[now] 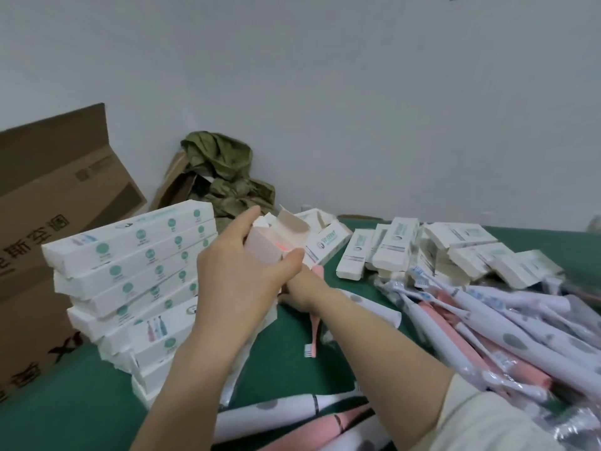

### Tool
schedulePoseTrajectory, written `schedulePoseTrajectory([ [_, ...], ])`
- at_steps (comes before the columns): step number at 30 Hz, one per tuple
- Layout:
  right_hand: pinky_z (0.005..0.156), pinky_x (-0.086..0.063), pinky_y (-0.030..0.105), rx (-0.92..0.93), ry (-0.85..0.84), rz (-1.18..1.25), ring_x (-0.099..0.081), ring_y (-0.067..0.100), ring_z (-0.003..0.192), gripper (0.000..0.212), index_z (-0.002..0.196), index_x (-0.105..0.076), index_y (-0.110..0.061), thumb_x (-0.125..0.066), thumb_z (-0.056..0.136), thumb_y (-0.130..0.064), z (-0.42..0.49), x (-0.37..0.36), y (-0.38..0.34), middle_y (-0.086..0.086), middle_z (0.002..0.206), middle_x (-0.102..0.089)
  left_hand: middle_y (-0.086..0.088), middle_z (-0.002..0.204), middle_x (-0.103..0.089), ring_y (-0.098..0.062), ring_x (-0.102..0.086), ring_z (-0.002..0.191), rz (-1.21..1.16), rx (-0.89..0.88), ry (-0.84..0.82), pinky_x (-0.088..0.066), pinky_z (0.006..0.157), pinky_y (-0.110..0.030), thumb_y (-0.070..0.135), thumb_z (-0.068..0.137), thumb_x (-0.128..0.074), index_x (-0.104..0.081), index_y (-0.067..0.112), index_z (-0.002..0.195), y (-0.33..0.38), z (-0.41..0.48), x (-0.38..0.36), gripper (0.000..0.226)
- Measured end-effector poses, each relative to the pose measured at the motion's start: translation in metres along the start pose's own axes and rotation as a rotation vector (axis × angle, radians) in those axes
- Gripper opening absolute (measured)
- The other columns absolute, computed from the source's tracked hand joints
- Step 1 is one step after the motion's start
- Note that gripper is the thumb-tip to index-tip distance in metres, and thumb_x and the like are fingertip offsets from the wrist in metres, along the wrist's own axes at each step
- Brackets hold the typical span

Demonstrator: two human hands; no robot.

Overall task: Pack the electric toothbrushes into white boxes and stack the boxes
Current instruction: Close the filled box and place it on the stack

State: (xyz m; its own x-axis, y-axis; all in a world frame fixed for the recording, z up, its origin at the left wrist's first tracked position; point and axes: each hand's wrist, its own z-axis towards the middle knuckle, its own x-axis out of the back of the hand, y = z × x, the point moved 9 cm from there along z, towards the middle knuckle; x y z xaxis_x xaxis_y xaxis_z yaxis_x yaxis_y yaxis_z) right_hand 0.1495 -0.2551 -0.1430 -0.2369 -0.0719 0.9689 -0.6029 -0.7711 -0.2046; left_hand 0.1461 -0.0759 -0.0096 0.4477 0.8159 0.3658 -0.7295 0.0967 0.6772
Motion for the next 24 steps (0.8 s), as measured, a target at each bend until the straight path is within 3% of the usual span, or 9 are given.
schedulePoseTrajectory([
  [3, 0.097, -0.034, 0.043, -0.087, 0.026, -0.005, -0.048, 0.027, 0.11, 0.016, 0.102, -0.065, -0.017, -0.052, 0.092, -0.018, -0.003, 0.003, 0.01, 0.006, 0.112, -0.062, 0.016, 0.111, -0.055, -0.007, -0.05, 0.111, -0.017, 0.02, 0.012, -0.035, 0.091, -0.023, 0.035, 0.067, -0.081, -0.052, 0.029, 0.134, -0.007, 0.001, 0.006, 0.074],
  [7, 0.093, -0.041, 0.039, -0.071, 0.027, 0.064, -0.052, 0.024, 0.102, 0.012, 0.094, -0.069, -0.016, -0.058, 0.089, -0.015, -0.02, 0.01, 0.019, 0.005, 0.104, -0.067, 0.015, 0.109, -0.055, -0.01, -0.052, 0.108, -0.016, 0.032, -0.002, -0.036, 0.088, -0.022, 0.035, 0.066, -0.081, -0.052, 0.028, 0.134, -0.011, -0.003, 0.003, 0.074],
  [10, 0.07, -0.041, 0.028, -0.074, 0.077, 0.235, -0.051, 0.018, 0.079, 0.015, 0.074, -0.057, -0.02, -0.057, 0.087, -0.012, -0.042, 0.028, 0.026, 0.002, 0.082, -0.06, 0.012, 0.113, -0.06, -0.009, -0.053, 0.106, -0.024, -0.007, -0.037, -0.043, 0.09, -0.026, 0.032, 0.065, -0.081, -0.053, 0.028, 0.133, -0.003, -0.009, -0.006, 0.074],
  [12, 0.058, -0.034, 0.023, -0.106, 0.168, 0.419, -0.048, 0.014, 0.072, 0.022, 0.069, -0.05, -0.023, -0.056, 0.087, -0.013, -0.065, 0.046, 0.033, -0.004, 0.073, -0.054, 0.008, 0.122, -0.061, -0.011, -0.054, 0.112, -0.011, -0.037, -0.069, -0.043, 0.097, -0.03, 0.031, 0.064, -0.081, -0.053, 0.027, 0.133, 0.004, -0.015, -0.017, 0.074],
  [15, 0.057, -0.035, 0.021, -0.244, 0.306, 0.627, -0.046, 0.011, 0.068, 0.016, 0.074, -0.052, -0.019, -0.056, 0.09, -0.016, -0.103, 0.069, 0.059, -0.001, 0.075, -0.054, 0.005, 0.126, -0.06, -0.01, -0.05, 0.114, 0.02, -0.08, -0.118, -0.03, 0.09, -0.012, 0.031, 0.064, -0.082, -0.054, 0.024, 0.133, 0.012, -0.022, -0.034, 0.075],
  [19, 0.056, -0.048, 0.019, -0.439, 0.528, 1.422, -0.057, 0.012, 0.063, 0.01, 0.092, -0.061, -0.003, -0.052, 0.094, -0.005, -0.156, 0.086, 0.094, 0.007, 0.078, -0.06, -0.002, 0.129, -0.059, -0.018, -0.05, 0.117, 0.078, -0.112, -0.189, -0.026, 0.084, -0.013, 0.031, 0.066, -0.079, -0.051, 0.018, 0.135, 0.015, -0.023, -0.051, 0.076],
  [21, 0.055, -0.048, 0.018, -0.329, 0.575, 1.582, -0.058, 0.011, 0.059, 0.014, 0.085, -0.063, -0.006, -0.053, 0.092, 0.001, -0.176, 0.101, 0.09, 0.002, 0.069, -0.063, -0.004, 0.129, -0.059, -0.021, -0.05, 0.117, 0.102, -0.113, -0.222, -0.029, 0.088, -0.018, 0.032, 0.068, -0.079, -0.051, 0.016, 0.136, 0.016, -0.024, -0.061, 0.076],
  [24, 0.056, -0.048, 0.017, -0.083, 0.48, 1.683, -0.057, 0.009, 0.06, 0.02, 0.075, -0.073, -0.014, -0.061, 0.08, 0.002, -0.189, 0.122, 0.065, -0.001, 0.069, -0.066, -0.006, 0.128, -0.059, -0.024, -0.05, 0.118, 0.129, -0.119, -0.231, -0.027, 0.086, -0.02, 0.032, 0.069, -0.078, -0.051, 0.015, 0.136, 0.017, -0.025, -0.073, 0.074],
])
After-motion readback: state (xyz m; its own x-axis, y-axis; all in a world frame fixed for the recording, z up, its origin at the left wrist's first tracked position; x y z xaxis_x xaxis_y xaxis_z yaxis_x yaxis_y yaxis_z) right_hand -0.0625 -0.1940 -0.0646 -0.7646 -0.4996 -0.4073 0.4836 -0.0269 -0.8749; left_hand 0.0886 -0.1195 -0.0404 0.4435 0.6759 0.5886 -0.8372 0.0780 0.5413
